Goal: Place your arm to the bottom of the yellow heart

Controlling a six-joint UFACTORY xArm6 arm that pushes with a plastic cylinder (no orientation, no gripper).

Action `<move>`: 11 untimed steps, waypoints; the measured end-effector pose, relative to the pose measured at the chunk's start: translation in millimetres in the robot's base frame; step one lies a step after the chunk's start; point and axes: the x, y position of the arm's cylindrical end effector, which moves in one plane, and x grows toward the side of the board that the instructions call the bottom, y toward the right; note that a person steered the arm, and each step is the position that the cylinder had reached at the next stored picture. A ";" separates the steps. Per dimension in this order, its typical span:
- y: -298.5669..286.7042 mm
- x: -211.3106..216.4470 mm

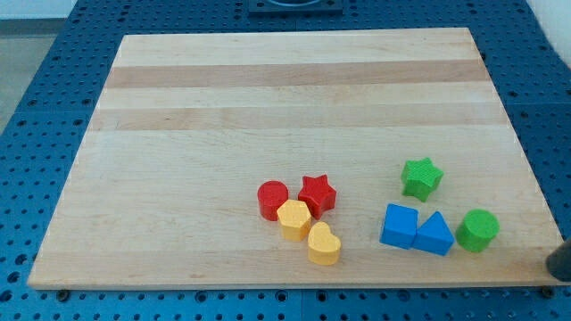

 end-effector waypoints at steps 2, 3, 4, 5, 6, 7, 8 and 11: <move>-48.3 0.4; -65.3 1.2; -82.4 1.2; -98.3 1.3; -118.0 -0.3; -143.4 1.3; -171.6 1.1; -246.5 1.3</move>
